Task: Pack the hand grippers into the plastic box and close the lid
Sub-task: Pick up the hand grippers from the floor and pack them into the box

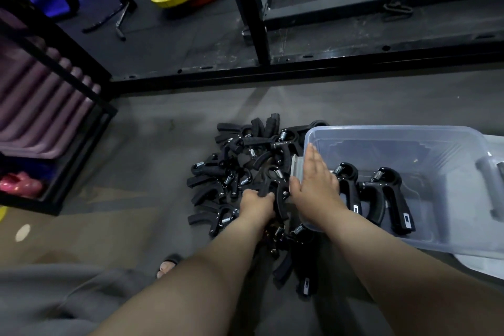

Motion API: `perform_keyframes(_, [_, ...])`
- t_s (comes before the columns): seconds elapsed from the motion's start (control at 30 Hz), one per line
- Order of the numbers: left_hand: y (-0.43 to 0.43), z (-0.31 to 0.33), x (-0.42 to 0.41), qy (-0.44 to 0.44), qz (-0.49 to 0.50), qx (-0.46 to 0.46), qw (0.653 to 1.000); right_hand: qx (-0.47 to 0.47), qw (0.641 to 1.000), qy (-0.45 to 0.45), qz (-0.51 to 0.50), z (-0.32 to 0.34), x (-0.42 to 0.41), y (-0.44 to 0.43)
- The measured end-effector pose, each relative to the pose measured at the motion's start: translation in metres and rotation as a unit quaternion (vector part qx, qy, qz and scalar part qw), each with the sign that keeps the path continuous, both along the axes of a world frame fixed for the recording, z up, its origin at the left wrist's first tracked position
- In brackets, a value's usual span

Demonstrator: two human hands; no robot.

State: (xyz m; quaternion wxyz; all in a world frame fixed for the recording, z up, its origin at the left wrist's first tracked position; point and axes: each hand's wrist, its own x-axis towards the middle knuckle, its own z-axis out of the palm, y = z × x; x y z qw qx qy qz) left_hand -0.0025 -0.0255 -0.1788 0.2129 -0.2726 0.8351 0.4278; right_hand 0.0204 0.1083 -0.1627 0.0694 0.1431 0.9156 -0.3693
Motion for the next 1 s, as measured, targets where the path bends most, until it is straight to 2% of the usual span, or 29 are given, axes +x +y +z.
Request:
perform_keyframes(0.07, [-0.006, 0.006, -0.004, 0.029, 0.049, 0.050, 0.997, 0.007, 1.000, -0.005, 0.005, 0.003, 0.000, 0.001])
perform_keyframes(0.23, [-0.027, 0.033, -0.013, 0.131, -0.007, 0.010, 0.991, 0.034, 0.999, -0.028, 0.025, 0.014, 0.000, 0.006])
perform_keyframes(0.4, [-0.035, 0.064, -0.006, 0.166, 0.013, 0.071, 0.984, 0.050, 0.997, -0.032, 0.043, 0.019, 0.010, 0.009])
perform_keyframes(0.6, [-0.020, 0.090, 0.014, 0.332, -0.027, -0.061, 0.941, 0.034, 0.999, 0.002, 0.026, 0.037, 0.014, 0.011])
perform_keyframes(0.67, [-0.012, 0.093, 0.020, 0.384, -0.061, -0.085, 0.917, -0.031, 0.999, 0.025, 0.018, 0.046, 0.014, 0.011])
perform_keyframes(0.7, [-0.007, 0.094, 0.023, 0.404, -0.085, -0.097, 0.906, -0.109, 0.994, 0.021, 0.003, 0.053, 0.014, 0.009])
perform_keyframes(0.77, [0.007, 0.093, 0.033, 0.425, -0.145, -0.123, 0.885, -0.296, 0.955, 0.003, -0.030, 0.064, 0.012, 0.004])
perform_keyframes(0.8, [0.015, 0.091, 0.039, 0.427, -0.177, -0.127, 0.878, -0.356, 0.934, 0.003, -0.038, 0.068, 0.009, 0.002])
perform_keyframes(0.9, [0.034, 0.088, 0.057, 0.401, -0.284, -0.091, 0.866, -0.406, 0.910, 0.017, -0.080, 0.081, 0.007, 0.003])
perform_keyframes(1.0, [0.041, 0.088, 0.066, 0.406, -0.399, -0.099, 0.816, -0.416, 0.899, 0.037, -0.130, 0.081, 0.009, 0.019])
